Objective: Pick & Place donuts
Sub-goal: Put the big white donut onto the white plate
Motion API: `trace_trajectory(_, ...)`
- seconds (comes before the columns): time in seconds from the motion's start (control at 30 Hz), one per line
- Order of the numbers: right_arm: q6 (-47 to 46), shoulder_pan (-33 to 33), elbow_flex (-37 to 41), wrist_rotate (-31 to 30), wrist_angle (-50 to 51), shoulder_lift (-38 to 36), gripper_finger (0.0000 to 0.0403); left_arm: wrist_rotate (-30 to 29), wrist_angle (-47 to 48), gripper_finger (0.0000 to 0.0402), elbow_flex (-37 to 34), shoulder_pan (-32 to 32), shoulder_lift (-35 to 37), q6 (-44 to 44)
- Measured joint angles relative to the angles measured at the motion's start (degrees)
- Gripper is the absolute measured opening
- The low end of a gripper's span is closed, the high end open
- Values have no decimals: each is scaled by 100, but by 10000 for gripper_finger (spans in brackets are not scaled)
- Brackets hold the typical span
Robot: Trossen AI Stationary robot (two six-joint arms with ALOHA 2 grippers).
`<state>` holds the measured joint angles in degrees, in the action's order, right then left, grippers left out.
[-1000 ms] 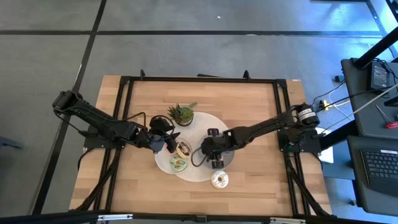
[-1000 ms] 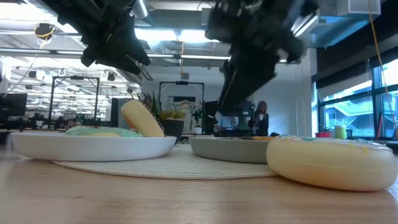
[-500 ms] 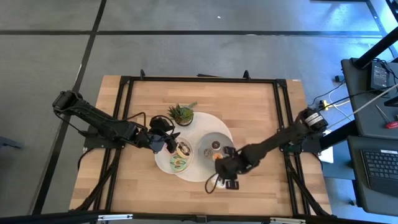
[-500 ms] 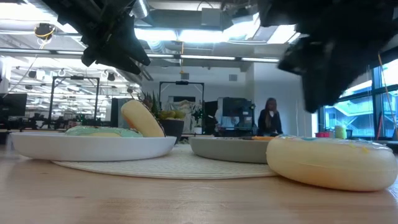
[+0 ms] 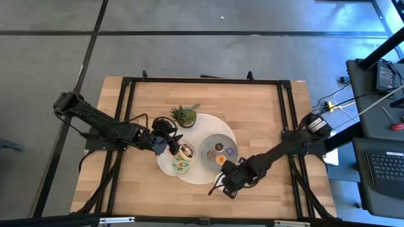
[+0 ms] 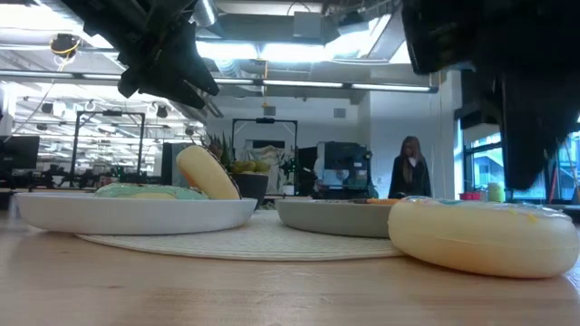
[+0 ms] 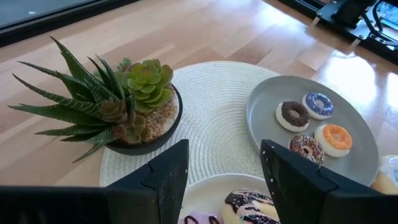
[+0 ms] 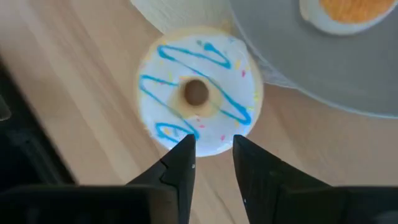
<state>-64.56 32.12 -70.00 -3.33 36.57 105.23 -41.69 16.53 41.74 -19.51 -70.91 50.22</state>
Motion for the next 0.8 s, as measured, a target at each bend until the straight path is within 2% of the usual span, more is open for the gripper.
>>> trace_trajectory(0.27, -229, 6, 2, 41, -129, 331, 108, 82, 0, 190, 0, 0, 0, 0)
trace_trajectory(0.5, 16, 4, 0, 13, -202, 373, 98, 88, 0, 190, 0, 0, 0, 0)
trace_trajectory(0.8, 343, 8, 0, -89, -207, 417, 40, 86, 0, 192, 0, 1, 0, 0)
